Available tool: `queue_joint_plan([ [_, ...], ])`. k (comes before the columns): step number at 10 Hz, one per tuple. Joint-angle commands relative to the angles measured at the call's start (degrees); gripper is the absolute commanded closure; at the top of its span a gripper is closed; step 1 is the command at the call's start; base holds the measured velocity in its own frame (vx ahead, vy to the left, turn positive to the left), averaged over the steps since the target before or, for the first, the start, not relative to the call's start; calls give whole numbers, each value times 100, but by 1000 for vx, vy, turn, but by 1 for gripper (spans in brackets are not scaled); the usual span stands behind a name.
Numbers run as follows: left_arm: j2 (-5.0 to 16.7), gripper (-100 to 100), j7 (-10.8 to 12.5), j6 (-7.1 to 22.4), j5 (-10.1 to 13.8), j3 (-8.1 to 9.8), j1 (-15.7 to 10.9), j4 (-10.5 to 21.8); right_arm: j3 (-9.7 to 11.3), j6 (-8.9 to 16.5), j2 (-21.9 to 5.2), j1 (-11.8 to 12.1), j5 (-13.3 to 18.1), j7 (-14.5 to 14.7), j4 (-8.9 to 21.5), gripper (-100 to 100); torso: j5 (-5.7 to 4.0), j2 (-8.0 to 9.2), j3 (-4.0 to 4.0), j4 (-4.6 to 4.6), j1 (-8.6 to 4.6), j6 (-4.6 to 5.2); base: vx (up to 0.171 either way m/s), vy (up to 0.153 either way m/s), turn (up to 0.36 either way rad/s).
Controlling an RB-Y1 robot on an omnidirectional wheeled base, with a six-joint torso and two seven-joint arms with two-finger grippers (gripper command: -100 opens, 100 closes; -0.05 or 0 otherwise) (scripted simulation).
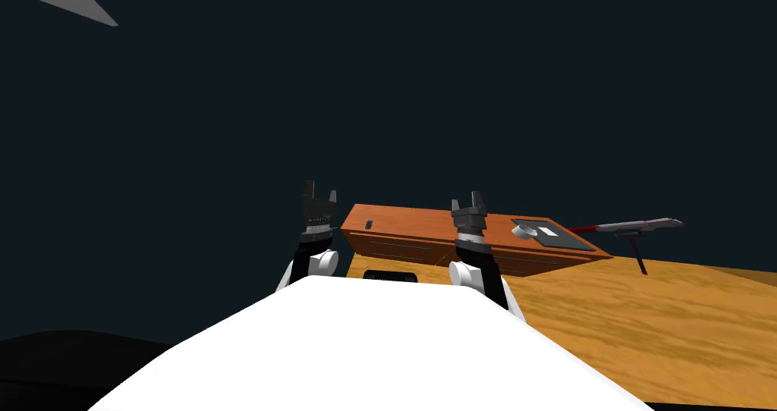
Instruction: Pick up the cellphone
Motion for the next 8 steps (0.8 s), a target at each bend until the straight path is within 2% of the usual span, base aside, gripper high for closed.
queue_joint_plan([
  [1,176,-100,-37,40,45,7,16,61,0,0,0,0,0,0,0,0,0,0,0,0,0,0,-13,1,-58],
  [4,616,-100,-182,198,227,18,79,299,0,0,0,-1,0,0,0,0,1,18,10,4,4,1,-51,11,-104],
  [8,1234,-100,-499,561,643,0,209,826,0,0,0,-1,0,0,0,0,1,31,18,7,5,2,-82,6,-164],
])
